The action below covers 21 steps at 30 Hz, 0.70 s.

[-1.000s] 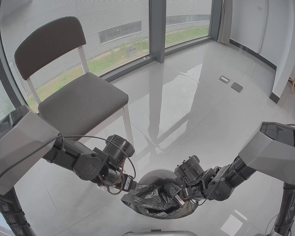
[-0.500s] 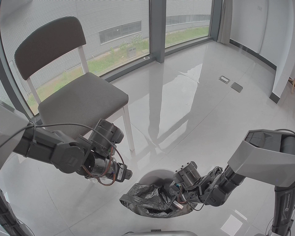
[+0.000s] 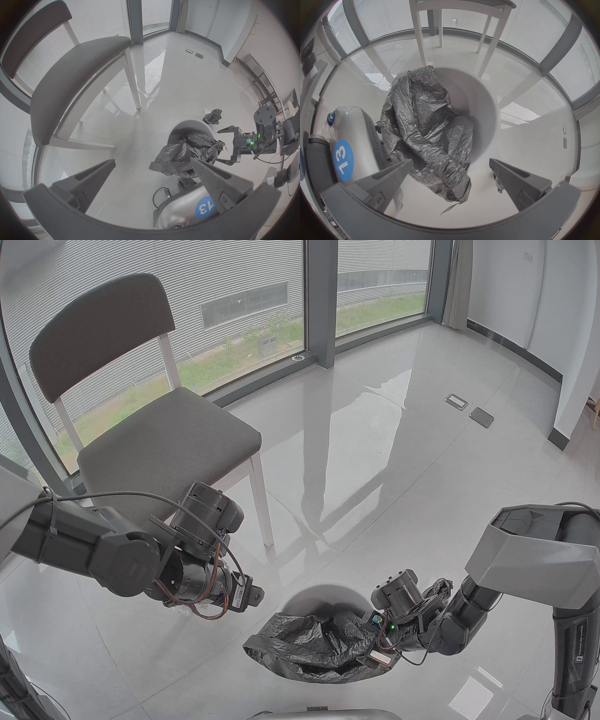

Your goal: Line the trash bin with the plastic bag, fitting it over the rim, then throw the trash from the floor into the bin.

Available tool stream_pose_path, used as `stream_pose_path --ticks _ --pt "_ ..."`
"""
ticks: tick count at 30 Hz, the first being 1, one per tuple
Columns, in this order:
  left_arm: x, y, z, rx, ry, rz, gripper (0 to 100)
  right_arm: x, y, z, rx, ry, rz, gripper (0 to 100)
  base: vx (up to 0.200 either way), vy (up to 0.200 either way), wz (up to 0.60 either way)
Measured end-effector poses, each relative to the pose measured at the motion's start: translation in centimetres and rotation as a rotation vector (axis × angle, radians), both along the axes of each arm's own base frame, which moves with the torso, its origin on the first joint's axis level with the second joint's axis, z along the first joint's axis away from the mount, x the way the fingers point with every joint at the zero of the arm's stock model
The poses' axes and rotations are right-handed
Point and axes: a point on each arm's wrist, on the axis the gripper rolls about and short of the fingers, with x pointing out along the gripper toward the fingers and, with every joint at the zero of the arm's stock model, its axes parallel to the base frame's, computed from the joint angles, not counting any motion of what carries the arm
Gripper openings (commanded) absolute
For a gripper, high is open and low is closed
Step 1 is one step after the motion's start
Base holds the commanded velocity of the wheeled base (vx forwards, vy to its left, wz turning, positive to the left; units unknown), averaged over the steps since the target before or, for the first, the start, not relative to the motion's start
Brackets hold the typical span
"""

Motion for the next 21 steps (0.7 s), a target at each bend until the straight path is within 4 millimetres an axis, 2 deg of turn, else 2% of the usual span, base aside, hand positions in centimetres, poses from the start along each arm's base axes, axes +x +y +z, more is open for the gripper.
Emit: stream_pose_path --ticks 12,21 --pt "0.0 0.0 0.2 -0.005 -0.009 -0.001 100 1.7 1.0 -0.8 0.0 -0.033 0.067 100 0.0 0.0 0.0" --pt "-0.1 0.1 0.2 -0.005 -0.007 0.005 100 1.8 1.6 -1.8 -0.01 -0.026 0.098 100 0.0 0.0 0.0"
